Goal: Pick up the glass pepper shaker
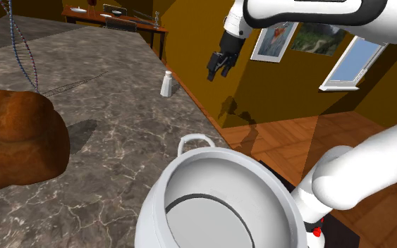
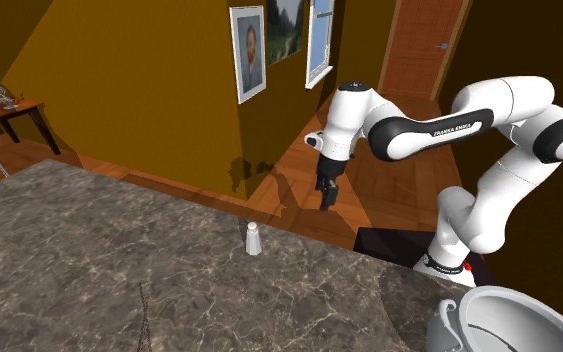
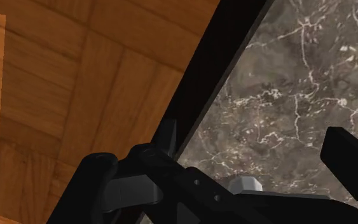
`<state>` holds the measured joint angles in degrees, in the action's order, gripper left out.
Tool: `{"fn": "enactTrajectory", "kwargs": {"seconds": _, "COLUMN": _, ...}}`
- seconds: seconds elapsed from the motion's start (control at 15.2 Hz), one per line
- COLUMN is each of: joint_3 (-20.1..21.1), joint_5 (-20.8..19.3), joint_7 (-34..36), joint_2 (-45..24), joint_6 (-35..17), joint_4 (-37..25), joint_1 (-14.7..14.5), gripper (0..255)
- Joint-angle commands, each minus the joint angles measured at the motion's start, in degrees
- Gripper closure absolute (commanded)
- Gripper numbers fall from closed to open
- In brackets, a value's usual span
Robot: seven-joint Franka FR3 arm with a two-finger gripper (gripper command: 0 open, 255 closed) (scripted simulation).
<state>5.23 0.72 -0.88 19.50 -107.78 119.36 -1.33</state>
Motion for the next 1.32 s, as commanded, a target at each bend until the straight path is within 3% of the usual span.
{"fn": "enactTrajectory", "kwargs": {"seconds": 0.0, "joint_3": 0.58, "joint_5": 0.33, "joint_7": 0.9, "joint_2": -4.89, "joint_6": -0.86, "joint_4": -4.13, "joint_1": -0.22, "gripper": 0}}
{"fn": "enactTrajectory", "kwargs": {"seconds": 0.53, "joint_3": 1.76, "joint_5": 0.84, "joint_7": 3.0, "joint_2": -23.01, "joint_6": -1.22, "joint_4": -22.23, "joint_1": -0.97, "gripper": 0}}
{"fn": "enactTrajectory", "kwargs": {"seconds": 0.92, "joint_3": 2.34, "joint_5": 0.6, "joint_7": 4.56, "joint_2": -38.07, "joint_6": 2.13, "joint_4": -40.97, "joint_1": -2.14, "gripper": 0}}
{"fn": "enactTrajectory", "kwargs": {"seconds": 1.25, "joint_3": 2.3, "joint_5": 0.7, "joint_7": 4.34, "joint_2": -37.74, "joint_6": -1.86, "joint_4": -36.63, "joint_1": -2.06, "gripper": 0}}
